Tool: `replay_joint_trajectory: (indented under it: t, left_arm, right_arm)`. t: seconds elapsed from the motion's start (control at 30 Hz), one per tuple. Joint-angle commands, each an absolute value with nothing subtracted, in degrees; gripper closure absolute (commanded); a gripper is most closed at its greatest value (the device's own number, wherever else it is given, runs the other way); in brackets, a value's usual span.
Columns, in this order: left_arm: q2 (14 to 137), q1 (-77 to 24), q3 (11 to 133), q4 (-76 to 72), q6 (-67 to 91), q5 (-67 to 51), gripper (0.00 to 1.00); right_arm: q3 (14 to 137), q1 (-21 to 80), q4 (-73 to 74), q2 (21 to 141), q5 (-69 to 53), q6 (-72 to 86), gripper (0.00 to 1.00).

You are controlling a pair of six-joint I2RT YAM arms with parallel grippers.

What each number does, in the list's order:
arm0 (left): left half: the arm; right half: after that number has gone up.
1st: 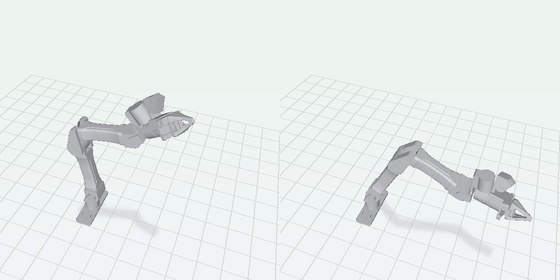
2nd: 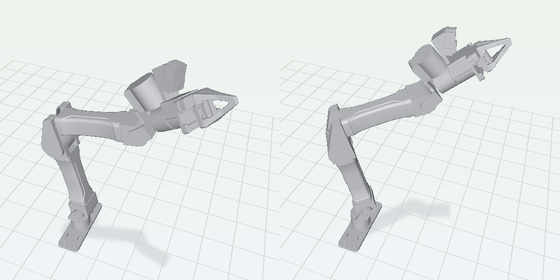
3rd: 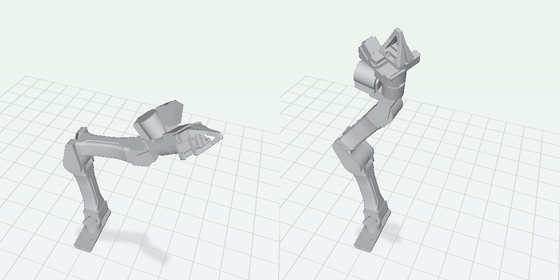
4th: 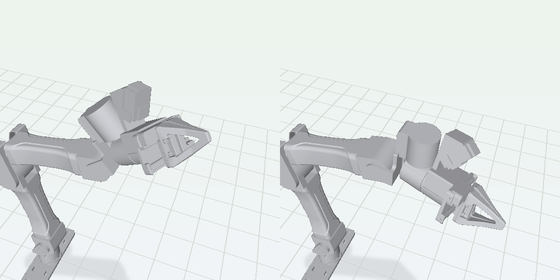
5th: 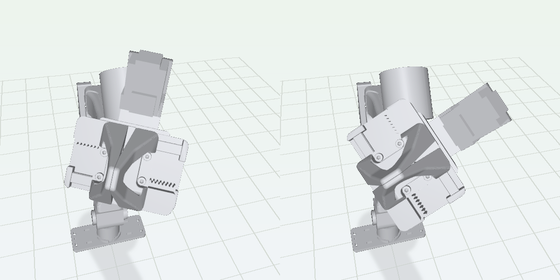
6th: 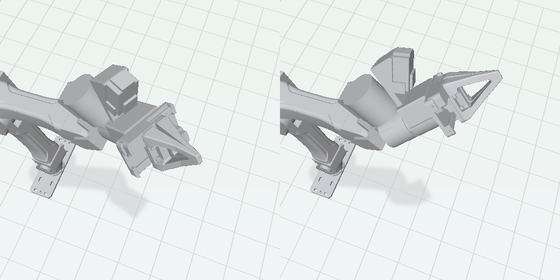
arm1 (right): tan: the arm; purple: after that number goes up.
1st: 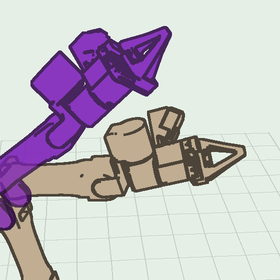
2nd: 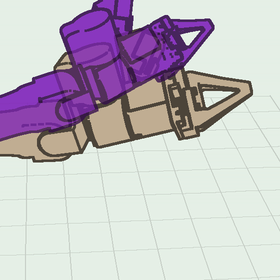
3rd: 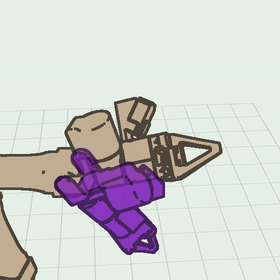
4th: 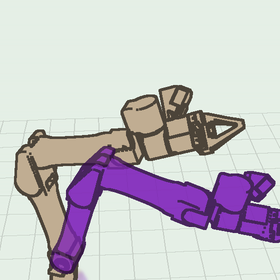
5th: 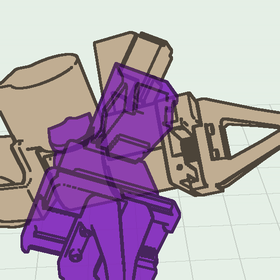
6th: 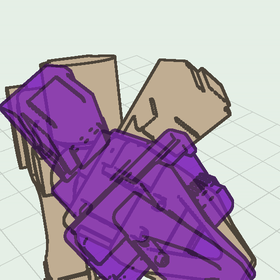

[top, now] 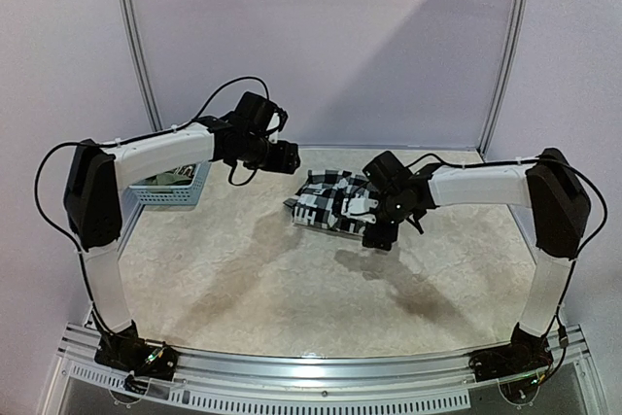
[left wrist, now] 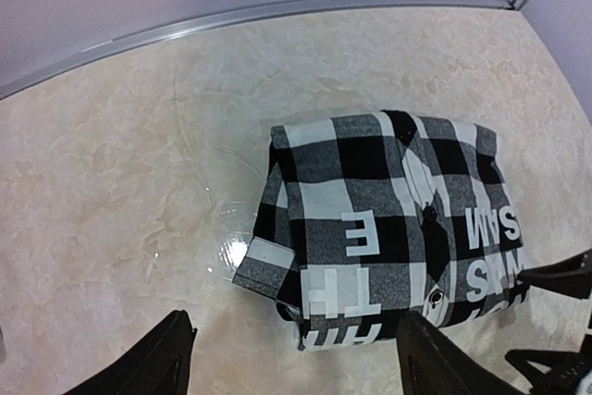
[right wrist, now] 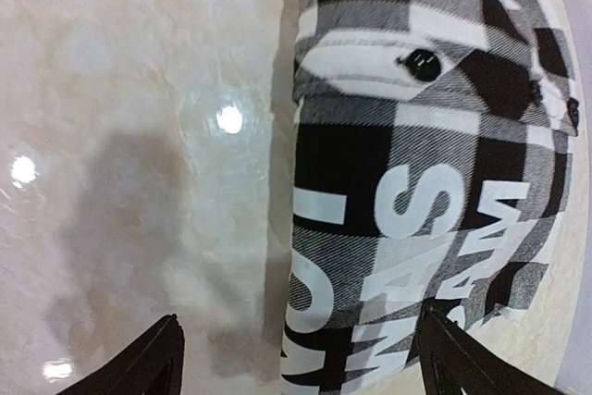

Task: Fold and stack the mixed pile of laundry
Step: Pick up the square-folded shirt from the center of the board.

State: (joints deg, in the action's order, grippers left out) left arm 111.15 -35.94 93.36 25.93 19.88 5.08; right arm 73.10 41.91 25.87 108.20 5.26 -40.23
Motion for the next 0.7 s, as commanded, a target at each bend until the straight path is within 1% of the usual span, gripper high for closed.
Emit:
replay_joint_trajectory:
  t: [0.0,0.07,0.13,0.2,0.23,0.3,0.37,0.4,0.43,0.5,0.57,0.67]
  left_arm:
    - [113.9,-37.1,96.2,31.2,23.1,7.3,0.23]
    - [114.8,-37.7,96.6,30.1,23.9,6.9,0.23]
    - [116.2,-38.1,97.7,29.8,24.4,6.9,0.23]
    - [117.7,-37.9,98.8,29.6,25.1,6.3,0.22]
    - [118.3,-37.5,99.0,28.9,25.6,5.1,0.22]
    - [119.4,-36.1,98.2,26.9,28.4,2.5,0.19]
    - [119.9,-34.1,96.2,22.7,32.5,-1.6,0.15]
    - [120.5,-33.3,95.8,21.5,34.2,-2.6,0.06]
    - [121.3,-32.4,95.9,20.6,35.3,-4.2,0.01]
    - [123.1,-31.1,97.1,19.9,36.6,-7.7,0.0]
    - [125.0,-30.6,98.4,19.2,37.3,-10.0,0.0]
    - [128.0,-30.2,102.2,21.0,36.9,-11.5,0.0]
  right_arm:
    - [77.4,38.5,31.8,102.3,-7.5,-29.2,0.11]
    - [77.7,34.7,31.3,100.8,-12.2,-24.6,0.11]
    - [77.9,29.8,30.5,99.8,-21.4,-17.3,0.1]
    - [78.7,25.5,30.5,100.5,-27.6,-10.7,0.1]
    - [79.3,24.2,31.1,101.8,-30.0,-7.5,0.07]
    - [80.8,23.2,32.9,103.6,-31.9,-5.5,0.06]
    - [81.4,23.2,33.5,105.2,-33.1,-5.7,0.09]
    - [81.5,23.2,33.2,105.8,-33.6,-5.6,0.12]
    - [81.6,23.2,32.9,106.3,-33.7,-5.4,0.14]
    - [82.5,22.8,33.1,108.0,-32.2,-3.3,0.16]
    - [82.6,21.0,32.9,109.8,-33.5,-0.6,0.15]
    - [81.5,17.4,30.8,111.5,-37.1,4.8,0.09]
